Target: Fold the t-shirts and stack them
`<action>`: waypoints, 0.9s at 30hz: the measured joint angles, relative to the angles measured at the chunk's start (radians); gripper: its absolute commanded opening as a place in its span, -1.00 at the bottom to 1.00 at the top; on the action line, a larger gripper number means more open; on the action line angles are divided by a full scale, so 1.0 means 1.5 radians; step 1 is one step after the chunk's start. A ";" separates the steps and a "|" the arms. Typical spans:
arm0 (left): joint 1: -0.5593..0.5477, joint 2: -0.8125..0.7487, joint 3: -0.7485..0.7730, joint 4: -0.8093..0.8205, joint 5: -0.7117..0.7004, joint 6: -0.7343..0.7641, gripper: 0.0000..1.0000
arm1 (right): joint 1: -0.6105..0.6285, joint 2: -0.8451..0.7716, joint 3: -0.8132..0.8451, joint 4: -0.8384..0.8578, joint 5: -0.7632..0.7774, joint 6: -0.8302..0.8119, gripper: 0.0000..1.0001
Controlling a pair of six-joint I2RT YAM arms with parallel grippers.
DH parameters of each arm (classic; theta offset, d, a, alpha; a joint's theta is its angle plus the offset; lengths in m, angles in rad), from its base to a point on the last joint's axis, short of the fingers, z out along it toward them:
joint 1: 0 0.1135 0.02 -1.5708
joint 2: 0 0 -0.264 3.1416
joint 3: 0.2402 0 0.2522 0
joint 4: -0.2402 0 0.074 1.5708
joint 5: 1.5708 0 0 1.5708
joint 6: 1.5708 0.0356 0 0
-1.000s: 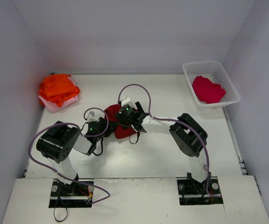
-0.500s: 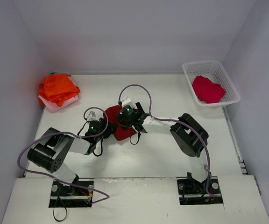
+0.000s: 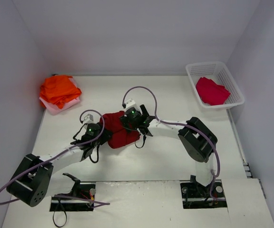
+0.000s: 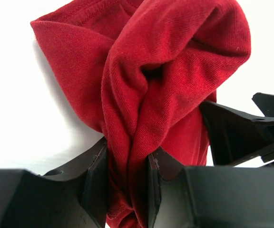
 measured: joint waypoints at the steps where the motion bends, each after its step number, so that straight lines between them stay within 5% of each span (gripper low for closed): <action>1: 0.000 -0.008 0.000 -0.010 -0.002 0.002 -1.00 | 0.000 -0.003 -0.002 -0.001 0.000 0.000 1.00; 16: 0.005 -0.136 0.008 -0.142 -0.056 0.040 -1.00 | -0.030 -0.025 -0.036 -0.020 0.029 -0.005 1.00; 27: 0.033 -0.128 0.098 -0.178 -0.057 0.087 -1.00 | -0.035 -0.038 -0.060 -0.023 0.036 -0.003 1.00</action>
